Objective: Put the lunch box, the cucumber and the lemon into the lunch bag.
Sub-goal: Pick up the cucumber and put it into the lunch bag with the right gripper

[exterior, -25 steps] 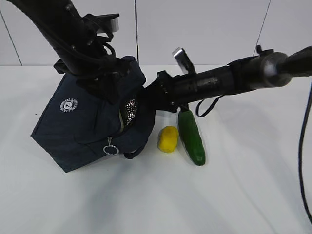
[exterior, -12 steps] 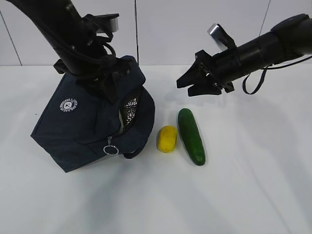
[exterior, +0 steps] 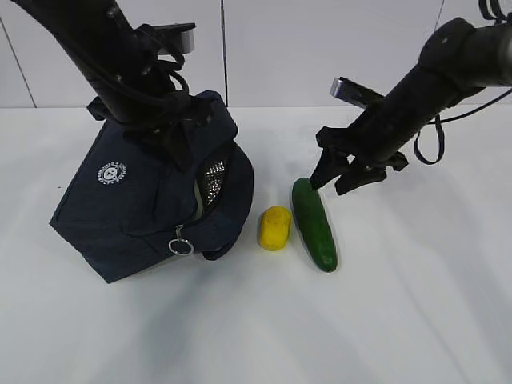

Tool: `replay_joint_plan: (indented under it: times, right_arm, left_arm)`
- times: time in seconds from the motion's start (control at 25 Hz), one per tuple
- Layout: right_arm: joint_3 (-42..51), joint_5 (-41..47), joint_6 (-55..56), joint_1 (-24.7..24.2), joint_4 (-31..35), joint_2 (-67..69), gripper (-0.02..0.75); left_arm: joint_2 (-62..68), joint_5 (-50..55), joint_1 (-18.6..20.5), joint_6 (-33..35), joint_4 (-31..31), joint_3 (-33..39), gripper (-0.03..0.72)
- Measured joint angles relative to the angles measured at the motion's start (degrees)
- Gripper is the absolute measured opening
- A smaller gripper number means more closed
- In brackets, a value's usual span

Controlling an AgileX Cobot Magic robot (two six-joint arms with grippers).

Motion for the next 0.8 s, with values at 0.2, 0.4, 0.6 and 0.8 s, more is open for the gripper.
replay_joint_plan:
  times: [0.2, 0.4, 0.6, 0.8]
  right_arm:
    - [0.00, -3.36, 4.78, 2.89, -5.73, 0.00, 0.400]
    - [-0.22, -4.56, 6.62, 4.06, -6.68, 0.45, 0.400]
    - [-0.44, -4.83, 7.61, 5.19, -7.02, 2.71, 0.400]
    - [-1.79, -4.95, 8.49, 6.25, -7.01, 4.65, 0.400]
  left_arm:
    - [0.00, 0.13, 0.00, 0.23, 0.00, 0.00, 0.019]
    - [0.00, 0.20, 0.00, 0.25, 0.16, 0.00, 0.019]
    - [0.00, 0.20, 0.00, 0.35, 0.14, 0.00, 0.019]
    - [0.00, 0.26, 0.00, 0.47, 0.14, 0.00, 0.019]
